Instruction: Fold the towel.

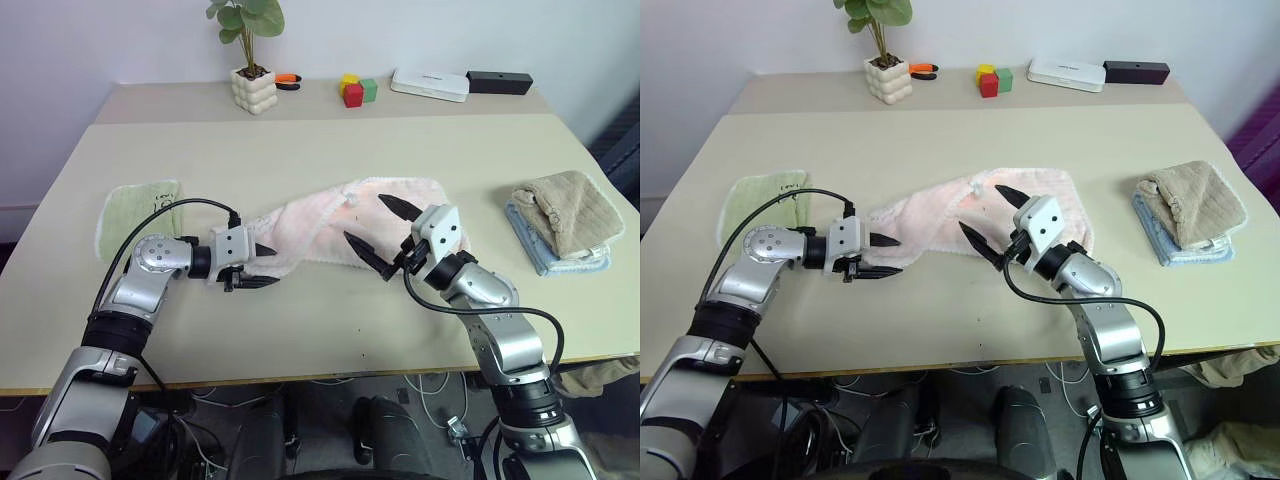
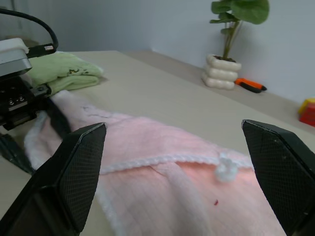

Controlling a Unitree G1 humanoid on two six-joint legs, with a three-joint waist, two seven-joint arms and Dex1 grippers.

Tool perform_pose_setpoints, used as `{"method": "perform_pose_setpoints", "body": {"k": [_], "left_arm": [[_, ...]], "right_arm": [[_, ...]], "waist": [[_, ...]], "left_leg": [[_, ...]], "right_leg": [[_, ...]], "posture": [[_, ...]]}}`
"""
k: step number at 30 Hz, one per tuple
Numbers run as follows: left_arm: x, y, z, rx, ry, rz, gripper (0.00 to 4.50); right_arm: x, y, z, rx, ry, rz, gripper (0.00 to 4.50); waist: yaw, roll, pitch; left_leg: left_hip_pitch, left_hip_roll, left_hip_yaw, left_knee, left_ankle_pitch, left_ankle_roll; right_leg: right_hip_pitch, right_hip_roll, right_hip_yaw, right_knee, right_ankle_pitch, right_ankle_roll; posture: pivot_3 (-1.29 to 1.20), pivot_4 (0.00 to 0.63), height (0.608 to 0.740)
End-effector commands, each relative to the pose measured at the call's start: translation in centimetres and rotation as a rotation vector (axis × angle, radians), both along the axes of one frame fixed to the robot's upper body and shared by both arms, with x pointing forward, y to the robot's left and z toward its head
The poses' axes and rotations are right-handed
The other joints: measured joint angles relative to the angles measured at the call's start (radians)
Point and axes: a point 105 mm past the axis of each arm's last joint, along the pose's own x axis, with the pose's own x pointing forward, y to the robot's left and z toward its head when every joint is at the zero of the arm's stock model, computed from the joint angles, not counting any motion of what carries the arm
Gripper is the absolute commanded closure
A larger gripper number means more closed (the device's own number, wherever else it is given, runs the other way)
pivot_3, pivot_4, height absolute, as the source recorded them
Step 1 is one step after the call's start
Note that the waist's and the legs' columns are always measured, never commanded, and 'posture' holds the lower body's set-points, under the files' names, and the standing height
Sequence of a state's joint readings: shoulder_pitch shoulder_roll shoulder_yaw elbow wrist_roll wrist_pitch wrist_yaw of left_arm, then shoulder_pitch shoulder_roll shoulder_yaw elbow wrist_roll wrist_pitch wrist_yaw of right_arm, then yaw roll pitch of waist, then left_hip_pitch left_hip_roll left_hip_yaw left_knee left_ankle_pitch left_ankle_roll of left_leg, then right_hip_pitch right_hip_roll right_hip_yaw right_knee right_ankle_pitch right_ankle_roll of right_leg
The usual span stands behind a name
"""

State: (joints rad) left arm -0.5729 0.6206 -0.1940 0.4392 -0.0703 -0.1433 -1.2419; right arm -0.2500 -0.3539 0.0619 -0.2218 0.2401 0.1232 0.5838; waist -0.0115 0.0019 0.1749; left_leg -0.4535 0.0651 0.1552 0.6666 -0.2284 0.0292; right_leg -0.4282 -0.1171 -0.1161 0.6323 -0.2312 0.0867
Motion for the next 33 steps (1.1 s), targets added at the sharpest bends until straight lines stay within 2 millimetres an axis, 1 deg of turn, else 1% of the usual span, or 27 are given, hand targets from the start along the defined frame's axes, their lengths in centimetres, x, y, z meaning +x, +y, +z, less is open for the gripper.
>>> {"method": "perform_pose_setpoints", "body": {"k": [1, 2, 3, 7, 9, 12, 15, 18, 19, 21, 22, 24, 25, 28, 29, 31, 32, 33], "left_arm": [[0.2, -0.2, -0.1, 0.005, 0.021, 0.001, 3.83], [0.3, -0.2, -0.1, 0.007, 0.019, -0.003, 4.26], [0.3, -0.2, 0.0, 0.004, 0.014, -0.005, 4.43], [0.2, -0.2, 0.9, -0.018, -0.015, -0.02, 4.43], [-0.3, 0.0, 1.7, -0.044, -0.047, -0.045, 4.43], [-0.9, 0.5, 2.6, -0.078, -0.06, -0.048, 4.43], [-1.7, 1.6, 3.6, -0.107, -0.104, -0.026, 4.43], [-2.5, 2.1, 4.1, -0.125, -0.129, -0.021, 4.43], [-3.1, 2.3, 4.2, -0.134, -0.127, -0.022, 4.43], [-4.8, 3.0, 4.2, -0.151, -0.133, -0.018, 4.43], [-5.3, 3.2, 4.1, -0.156, -0.132, -0.011, 4.43], [-6.3, 3.7, 3.9, -0.167, -0.117, 0.013, 4.43], [-6.7, 4.0, 3.6, -0.166, -0.114, 0.028, 4.43], [-7.6, 4.8, 2.8, -0.152, -0.094, 0.065, 4.43], [-7.7, 4.8, 2.7, -0.149, -0.091, 0.068, 4.43], [-8.3, 4.8, 2.3, -0.155, -0.099, 0.084, 4.43], [-8.5, 4.7, 2.2, -0.157, -0.103, 0.087, 4.43], [-9.0, 4.6, 2.0, -0.166, -0.092, 0.09, 4.43]], "right_arm": [[-0.5, -0.1, 1.6, 0.021, -0.075, -0.013, 0.0], [-0.5, -0.1, 1.5, 0.021, -0.075, -0.015, 0.0], [-0.5, -0.2, 1.5, 0.021, -0.074, -0.018, 0.0], [-0.2, -0.5, 1.3, 0.014, -0.07, -0.033, 0.0], [0.5, -1.1, 1.4, 0.006, -0.076, -0.069, 0.0], [1.0, -1.5, 1.6, 0.002, -0.083, -0.08, 0.0], [2.5, -2.3, 1.8, -0.024, -0.09, -0.129, 0.0], [3.8, -3.3, 1.7, -0.06, -0.091, -0.172, 0.0], [4.4, -3.6, 1.6, -0.09, -0.09, -0.187, 0.0], [6.1, -4.9, 1.0, -0.207, -0.09, -0.259, 0.0], [6.7, -5.4, 0.9, -0.248, -0.096, -0.287, 0.0], [7.8, -6.6, 1.2, -0.277, -0.097, -0.322, 0.0], [8.4, -7.3, 1.3, -0.315, -0.1, -0.344, 0.0], [9.8, -9.6, 0.8, -0.535, -0.136, -0.418, 0.0], [10.0, -10.0, 0.7, -0.569, -0.147, -0.426, 0.0], [10.7, -11.0, 0.5, -0.741, -0.199, -0.447, 0.0], [11.0, -11.3, 0.5, -0.794, -0.219, -0.455, 0.0], [11.4, -11.3, 0.6, -0.806, -0.221, -0.457, 0.0]], "waist": [[0.001, 0.0, 0.0], [0.002, 0.0, 0.0], [0.001, 0.0, 0.0], [0.0, 0.0, 0.0], [0.0, 0.0, 0.0], [-0.003, 0.0, 0.0], [-0.004, 0.0, 0.0], [-0.003, 0.0, 0.0], [-0.002, 0.0, 0.0], [-0.007, 0.001, 0.001], [-0.008, 0.001, 0.001], [-0.007, 0.001, 0.001], [-0.007, 0.001, 0.001], [-0.005, 0.001, 0.001], [-0.004, 0.001, 0.001], [-0.008, 0.002, 0.001], [-0.009, 0.002, 0.001], [-0.012, 0.002, 0.001]], "left_leg": [[0.0, 0.0, 0.0, 0.0, 0.0, 0.0], [0.0, 0.0, 0.0, 0.0, 0.0, 0.0], [0.0, 0.0, 0.0, 0.0, 0.0, 0.0], [0.0, 0.0, -0.001, 0.0, 0.0, 0.0], [0.0, 0.0, -0.001, 0.0, 0.0, 0.0], [0.0, 0.0, -0.002, 0.0, 0.0, 0.0], [0.0, 0.0, -0.002, 0.0, 0.0, 0.0], [0.0, 0.0, -0.002, 0.0, 0.0, 0.0], [0.0, 0.0, -0.002, 0.0, 0.0, 0.0], [0.0, 0.0, -0.001, 0.0, 0.0, 0.0], [0.001, 0.0, 0.0, 0.0, 0.0, 0.0], [0.001, 0.0, 0.002, -0.001, 0.003, -0.004], [0.001, 0.0, 0.002, -0.001, 0.003, -0.005], [0.001, 0.001, 0.003, -0.001, 0.003, -0.005], [0.001, 0.001, 0.003, -0.001, 0.003, -0.005], [0.001, 0.001, 0.004, -0.001, 0.003, -0.006], [0.001, 0.001, 0.004, -0.001, 0.003, -0.006], [0.001, 0.001, 0.004, -0.002, 0.003, -0.006]], "right_leg": [[0.0, 0.0, 0.0, 0.0, 0.0, 0.0], [0.0, 0.0, 0.0, 0.0, 0.0, 0.0], [0.0, 0.0, 0.0, 0.0, 0.0, 0.0], [0.0, 0.0, 0.0, 0.0, 0.0, 0.0], [0.0, 0.0, 0.0, 0.0, 0.0, 0.0], [-0.001, 0.0, 0.001, 0.0, 0.0, 0.0], [-0.001, 0.0, 0.001, 0.0, 0.0, 0.0], [-0.001, 0.0, 0.001, 0.0, 0.0, 0.0], [-0.001, 0.0, 0.001, 0.0, 0.0, 0.0], [-0.001, 0.0, 0.002, 0.0, 0.0, 0.0], [-0.001, -0.001, 0.003, 0.0, 0.0, 0.0], [-0.002, -0.001, 0.003, 0.0, 0.0, 0.0], [-0.002, -0.001, 0.003, 0.0, 0.0, 0.0], [-0.002, -0.001, 0.003, 0.0, 0.0, 0.0], [-0.002, -0.001, 0.003, 0.0, 0.0, 0.0], [-0.002, -0.001, 0.003, 0.0, -0.001, -0.001], [-0.003, -0.001, 0.004, 0.0, -0.001, -0.002], [-0.003, -0.001, 0.004, 0.0, -0.001, -0.002]], "posture": [[0.0, 0.15, 0.74], [0.0, 0.15, 0.74], [0.0, 0.15, 0.74], [0.0, 0.15, 0.74], [0.0, 0.15, 0.74], [0.0, 0.15, 0.74], [0.0, 0.15, 0.74], [0.0, 0.15, 0.74], [0.0, 0.15, 0.74], [0.0, 0.15, 0.74], [0.0, 0.15, 0.74], [0.0, 0.15, 0.74], [0.0, 0.15, 0.74], [0.0, 0.15, 0.74], [0.0, 0.15, 0.74], [0.0, 0.15, 0.74], [0.0, 0.15, 0.74], [0.0, 0.15, 0.74]]}}
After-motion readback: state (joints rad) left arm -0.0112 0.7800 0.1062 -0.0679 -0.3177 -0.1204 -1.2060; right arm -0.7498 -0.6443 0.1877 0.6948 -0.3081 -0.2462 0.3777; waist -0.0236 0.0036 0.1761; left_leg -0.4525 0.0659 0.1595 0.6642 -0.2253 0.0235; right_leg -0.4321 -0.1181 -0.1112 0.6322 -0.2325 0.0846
